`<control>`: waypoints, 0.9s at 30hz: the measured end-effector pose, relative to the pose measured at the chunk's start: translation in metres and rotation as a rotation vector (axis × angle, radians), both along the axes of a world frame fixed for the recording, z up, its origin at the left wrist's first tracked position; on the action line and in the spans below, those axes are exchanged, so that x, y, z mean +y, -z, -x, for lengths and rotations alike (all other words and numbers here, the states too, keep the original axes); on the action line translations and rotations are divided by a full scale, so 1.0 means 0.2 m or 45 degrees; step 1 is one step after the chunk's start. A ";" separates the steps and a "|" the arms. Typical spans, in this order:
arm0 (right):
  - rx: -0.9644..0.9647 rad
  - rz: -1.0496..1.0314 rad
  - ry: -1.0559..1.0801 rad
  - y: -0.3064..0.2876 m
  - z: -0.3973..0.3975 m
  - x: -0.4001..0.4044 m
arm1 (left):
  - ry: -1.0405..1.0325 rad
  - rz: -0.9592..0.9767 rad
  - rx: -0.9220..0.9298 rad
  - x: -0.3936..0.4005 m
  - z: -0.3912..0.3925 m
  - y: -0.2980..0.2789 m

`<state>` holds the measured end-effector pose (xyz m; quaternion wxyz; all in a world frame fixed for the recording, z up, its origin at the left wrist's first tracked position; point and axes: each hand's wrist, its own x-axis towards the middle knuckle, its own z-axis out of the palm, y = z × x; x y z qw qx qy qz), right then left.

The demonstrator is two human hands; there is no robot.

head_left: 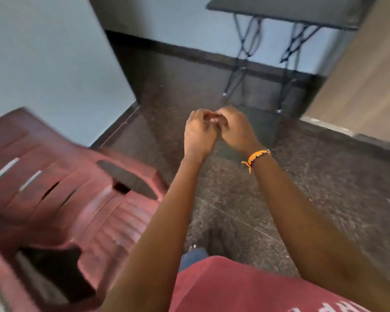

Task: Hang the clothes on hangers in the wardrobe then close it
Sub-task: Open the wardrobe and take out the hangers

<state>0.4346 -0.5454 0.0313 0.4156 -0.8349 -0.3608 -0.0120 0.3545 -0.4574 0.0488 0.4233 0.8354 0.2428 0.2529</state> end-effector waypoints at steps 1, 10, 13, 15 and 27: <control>-0.005 0.004 0.068 -0.01 -0.08 -0.10 | 0.068 -0.014 -0.007 -0.08 -0.10 0.00; -0.056 0.004 0.603 -0.07 -0.73 -0.99 | 0.636 -0.057 -0.134 -0.84 -1.04 0.00; -0.081 -0.027 0.766 -0.10 -0.99 -1.27 | 0.766 -0.048 -0.163 -1.10 -1.38 -0.04; -0.088 -0.042 0.883 -0.14 -1.16 -1.45 | 0.877 -0.046 -0.180 -1.27 -1.59 -0.09; -0.181 -0.068 1.166 -0.24 -2.11 -2.47 | 1.134 -0.058 -0.221 -2.29 -2.71 -0.15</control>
